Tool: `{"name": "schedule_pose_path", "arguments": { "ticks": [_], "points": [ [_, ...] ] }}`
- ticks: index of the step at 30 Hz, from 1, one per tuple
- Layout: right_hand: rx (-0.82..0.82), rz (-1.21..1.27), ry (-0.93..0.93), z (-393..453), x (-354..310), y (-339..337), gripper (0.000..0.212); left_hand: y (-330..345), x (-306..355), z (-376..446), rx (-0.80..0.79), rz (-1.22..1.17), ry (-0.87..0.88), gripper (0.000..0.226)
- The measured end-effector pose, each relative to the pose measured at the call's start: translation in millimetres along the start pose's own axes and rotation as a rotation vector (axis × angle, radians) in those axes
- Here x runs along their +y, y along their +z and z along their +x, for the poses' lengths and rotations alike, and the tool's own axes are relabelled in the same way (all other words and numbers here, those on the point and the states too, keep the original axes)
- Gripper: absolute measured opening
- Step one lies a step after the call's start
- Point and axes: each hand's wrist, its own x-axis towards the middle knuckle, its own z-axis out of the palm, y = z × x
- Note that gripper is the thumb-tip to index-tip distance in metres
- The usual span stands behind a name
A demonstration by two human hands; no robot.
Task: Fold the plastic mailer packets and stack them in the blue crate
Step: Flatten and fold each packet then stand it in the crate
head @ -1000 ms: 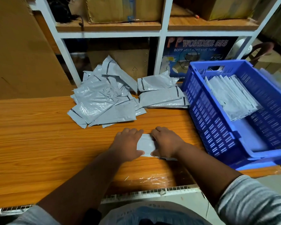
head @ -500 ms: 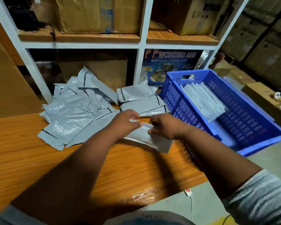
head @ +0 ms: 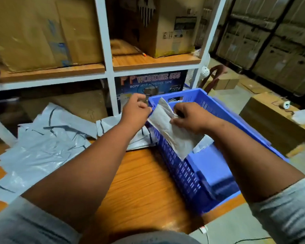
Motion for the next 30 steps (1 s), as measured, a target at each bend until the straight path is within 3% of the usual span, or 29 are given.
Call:
{"name": "schedule_pose_path", "arguments": {
  "ticks": [3, 6, 10, 13, 17, 24, 30],
  "points": [
    [0.122, 0.139, 0.089, 11, 50, -25, 0.031, 35, 4, 17, -0.003, 0.074, 0.004, 0.023],
    [0.187, 0.115, 0.152, 31, 91, -29, 0.034, 70, -5, 30, 0.015, 0.189, 0.0, 0.02],
    [0.146, 0.089, 0.204, 57, 113, 0, 0.024, 98, -16, 30, 0.161, 0.512, -0.043, 0.047],
    [0.049, 0.091, 0.176, 79, 107, 40, 0.027, 110, -21, 24, 0.186, 0.532, -0.122, 0.05],
    [-0.069, -0.012, 0.142, 92, 99, 80, 0.003, 119, -29, 17, 0.173, 0.537, -0.136, 0.043],
    [-0.079, -0.112, 0.243, 94, 119, 101, 0.034, 120, -39, 21, 0.169, 0.573, -0.143, 0.043],
    [-0.062, -0.057, 0.254, 94, 115, 101, 0.024, 121, -40, 21, 0.191, 0.535, -0.151, 0.037]
  ]
}}
